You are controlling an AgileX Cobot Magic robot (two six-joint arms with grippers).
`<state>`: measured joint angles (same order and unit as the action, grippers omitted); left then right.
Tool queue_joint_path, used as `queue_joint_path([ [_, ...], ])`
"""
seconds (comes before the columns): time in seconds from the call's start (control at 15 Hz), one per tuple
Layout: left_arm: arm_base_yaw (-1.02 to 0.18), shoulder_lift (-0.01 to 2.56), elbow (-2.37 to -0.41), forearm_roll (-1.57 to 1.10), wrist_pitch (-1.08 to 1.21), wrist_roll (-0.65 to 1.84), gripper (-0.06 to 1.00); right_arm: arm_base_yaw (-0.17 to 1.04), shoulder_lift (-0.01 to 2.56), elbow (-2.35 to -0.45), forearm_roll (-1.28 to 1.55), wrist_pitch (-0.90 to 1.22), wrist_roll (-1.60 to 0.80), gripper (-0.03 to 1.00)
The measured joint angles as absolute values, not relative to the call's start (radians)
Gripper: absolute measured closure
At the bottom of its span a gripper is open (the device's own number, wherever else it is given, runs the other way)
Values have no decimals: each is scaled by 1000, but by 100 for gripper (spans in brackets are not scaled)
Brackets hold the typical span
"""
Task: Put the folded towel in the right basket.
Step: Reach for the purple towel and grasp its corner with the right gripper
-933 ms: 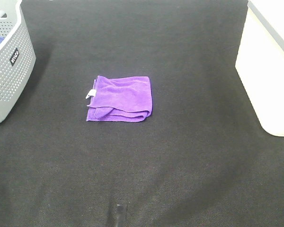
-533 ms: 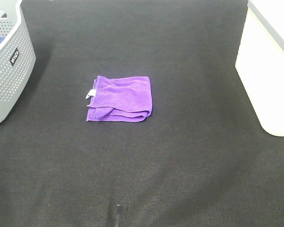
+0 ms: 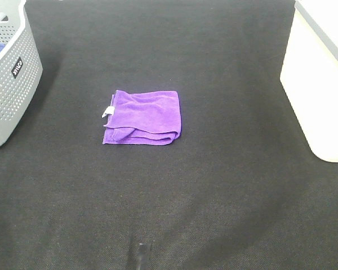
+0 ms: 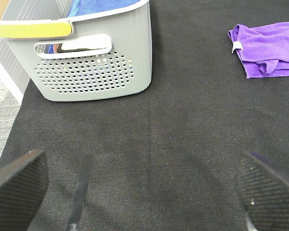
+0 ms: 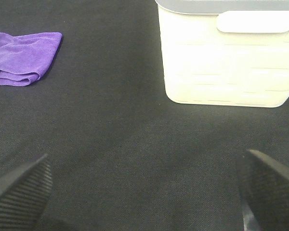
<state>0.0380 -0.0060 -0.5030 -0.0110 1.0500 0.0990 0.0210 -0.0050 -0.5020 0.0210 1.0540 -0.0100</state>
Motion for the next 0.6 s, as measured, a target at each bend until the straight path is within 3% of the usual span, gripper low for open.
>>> queue_joint_path([
  [0.6,38,-6,-503,-11,1050,99,-5,21,-5,-502,21,1054,-10,-1],
])
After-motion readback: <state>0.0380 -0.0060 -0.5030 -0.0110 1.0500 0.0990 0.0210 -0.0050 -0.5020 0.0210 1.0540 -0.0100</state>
